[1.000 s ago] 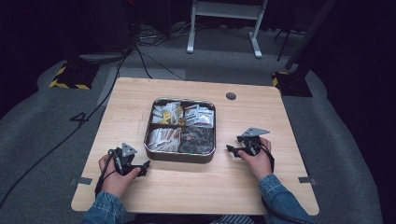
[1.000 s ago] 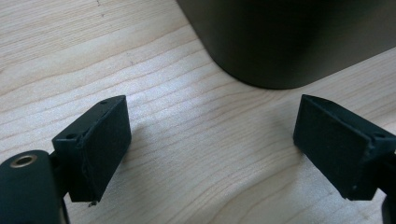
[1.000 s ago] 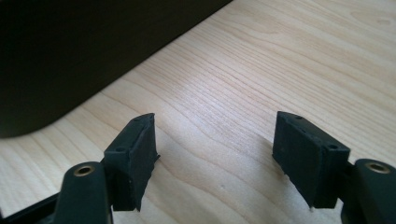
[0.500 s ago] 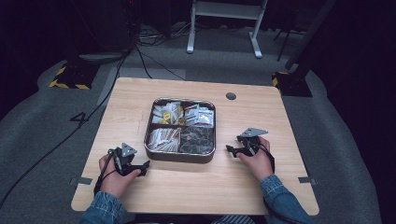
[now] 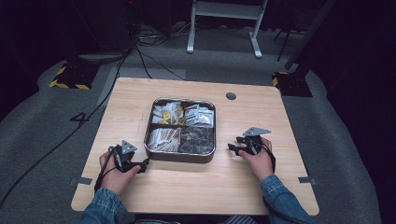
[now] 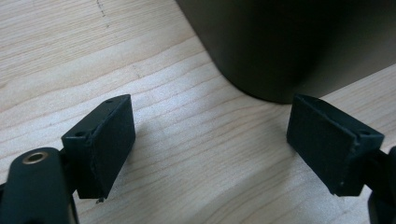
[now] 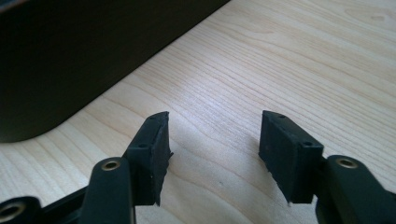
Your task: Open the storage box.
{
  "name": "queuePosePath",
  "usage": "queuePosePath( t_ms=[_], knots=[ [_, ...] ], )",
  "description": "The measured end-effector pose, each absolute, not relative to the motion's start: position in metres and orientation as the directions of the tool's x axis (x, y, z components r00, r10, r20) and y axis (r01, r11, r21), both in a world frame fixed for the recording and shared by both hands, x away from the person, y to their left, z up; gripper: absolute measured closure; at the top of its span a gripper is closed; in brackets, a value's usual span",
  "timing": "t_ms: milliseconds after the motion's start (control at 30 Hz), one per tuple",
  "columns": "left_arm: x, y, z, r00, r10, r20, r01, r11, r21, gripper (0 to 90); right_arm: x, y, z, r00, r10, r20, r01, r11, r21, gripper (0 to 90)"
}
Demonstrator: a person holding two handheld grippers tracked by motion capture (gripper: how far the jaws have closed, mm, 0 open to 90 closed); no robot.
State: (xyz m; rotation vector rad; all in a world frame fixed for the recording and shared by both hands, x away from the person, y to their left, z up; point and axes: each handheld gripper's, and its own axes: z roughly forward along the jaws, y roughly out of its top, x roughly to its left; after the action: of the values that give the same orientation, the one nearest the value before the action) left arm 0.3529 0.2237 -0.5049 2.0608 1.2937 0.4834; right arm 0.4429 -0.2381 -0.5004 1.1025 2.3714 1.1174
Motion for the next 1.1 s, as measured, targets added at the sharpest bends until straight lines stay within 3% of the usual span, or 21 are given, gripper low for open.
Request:
queuePosePath(
  t_ms=[600, 1100],
  knots=[
    [0.358, 0.224, -0.505, 0.477, 0.878, -0.031, 0.648, -0.327, 0.688, 14.4, 0.444, -0.233, -0.449, -0.701, 0.711, 0.055, 0.472, 0.404, 0.783, 40.5],
    [0.359, 0.225, -0.505, 0.502, 0.865, -0.028, 0.636, -0.347, 0.690, 14.4, 0.451, -0.197, -0.403, -0.767, 0.641, 0.025, 0.385, 0.428, 0.818, 39.3]
  ],
)
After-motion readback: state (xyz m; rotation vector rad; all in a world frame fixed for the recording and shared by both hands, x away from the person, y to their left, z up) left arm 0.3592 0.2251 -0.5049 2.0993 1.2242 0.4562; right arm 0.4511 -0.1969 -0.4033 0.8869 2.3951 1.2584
